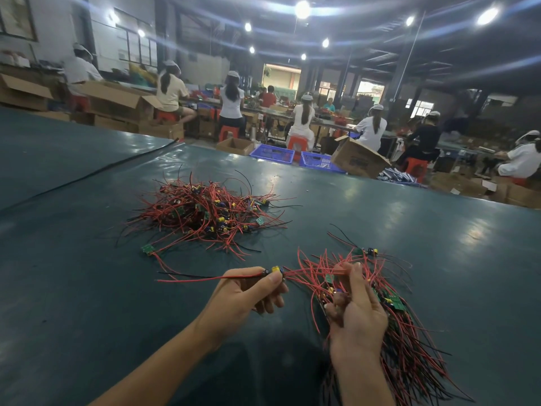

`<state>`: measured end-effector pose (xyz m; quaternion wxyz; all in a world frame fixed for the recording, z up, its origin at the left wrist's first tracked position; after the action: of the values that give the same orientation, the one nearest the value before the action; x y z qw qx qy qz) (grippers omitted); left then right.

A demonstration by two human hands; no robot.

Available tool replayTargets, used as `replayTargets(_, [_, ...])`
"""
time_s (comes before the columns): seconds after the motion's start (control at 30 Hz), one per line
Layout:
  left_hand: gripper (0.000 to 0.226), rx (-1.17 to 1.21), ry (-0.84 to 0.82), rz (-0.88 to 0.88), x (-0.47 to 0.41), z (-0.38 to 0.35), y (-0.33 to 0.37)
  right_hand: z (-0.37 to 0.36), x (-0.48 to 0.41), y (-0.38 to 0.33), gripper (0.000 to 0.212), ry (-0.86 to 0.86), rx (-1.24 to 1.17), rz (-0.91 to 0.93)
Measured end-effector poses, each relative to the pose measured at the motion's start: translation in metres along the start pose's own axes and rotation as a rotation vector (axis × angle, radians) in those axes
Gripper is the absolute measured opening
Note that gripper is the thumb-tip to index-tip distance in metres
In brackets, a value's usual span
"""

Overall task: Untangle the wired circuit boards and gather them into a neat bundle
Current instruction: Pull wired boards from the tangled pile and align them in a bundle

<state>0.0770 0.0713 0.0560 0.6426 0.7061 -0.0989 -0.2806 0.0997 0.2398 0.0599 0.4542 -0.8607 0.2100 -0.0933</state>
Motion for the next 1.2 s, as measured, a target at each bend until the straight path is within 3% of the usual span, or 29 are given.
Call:
replayTargets(0.1, [0.035,-0.001,0.037,0.007,-0.002,0.002,-0.002,-0.015,0.012,0.016,0.028,-0.145,0.167,-0.048])
replayTargets(0.23, [0.027,-0.093,-0.008,0.002,-0.002,0.001,-0.004,-0.034,0.030,0.036,0.025,-0.296,0.290,-0.064])
replayTargets(0.53, [0.034,-0.080,-0.096,0.029,-0.002,0.002,0.002,-0.008,0.004,0.010,0.016,-0.059,0.135,-0.017])
replayTargets(0.67, [0.035,-0.075,-0.010,0.014,-0.001,0.004,0.000,0.002,0.000,0.004,0.024,0.019,0.096,0.041])
replayTargets(0.77, [0.036,-0.075,0.096,0.011,-0.003,0.005,-0.004,-0.006,0.007,0.014,0.029,-0.095,0.228,0.000])
replayTargets(0.87, [0.029,-0.151,0.088,-0.011,-0.005,0.000,-0.008,-0.023,0.020,0.029,0.030,-0.281,0.429,-0.026])
replayTargets(0.97, [0.025,-0.342,-0.011,-0.064,-0.003,-0.003,-0.014,-0.027,0.023,0.034,0.032,-0.327,0.409,-0.027])
replayTargets(1.07, [0.018,-0.660,-0.172,-0.061,0.000,-0.003,-0.022,-0.018,0.014,0.027,0.034,-0.189,0.373,0.019])
replayTargets(1.13, [0.025,-0.903,-0.150,-0.027,0.002,0.005,-0.026,-0.011,0.007,0.020,0.030,-0.101,0.301,0.053])
replayTargets(1.2, [0.028,-1.075,-0.013,-0.041,0.001,0.020,-0.024,-0.004,0.002,0.014,0.029,-0.072,0.249,0.071])
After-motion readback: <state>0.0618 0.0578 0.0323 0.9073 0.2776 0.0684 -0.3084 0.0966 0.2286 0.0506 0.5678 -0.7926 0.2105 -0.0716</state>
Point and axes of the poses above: each hand's wrist, its own x-axis away from the middle knuckle, its own z-axis out of the back of the hand, y = z × x, the point moved 2 cm from there along -x, towards the middle knuckle, and after that the axes turned 11 degrees about -y, right-handed, at the moved point
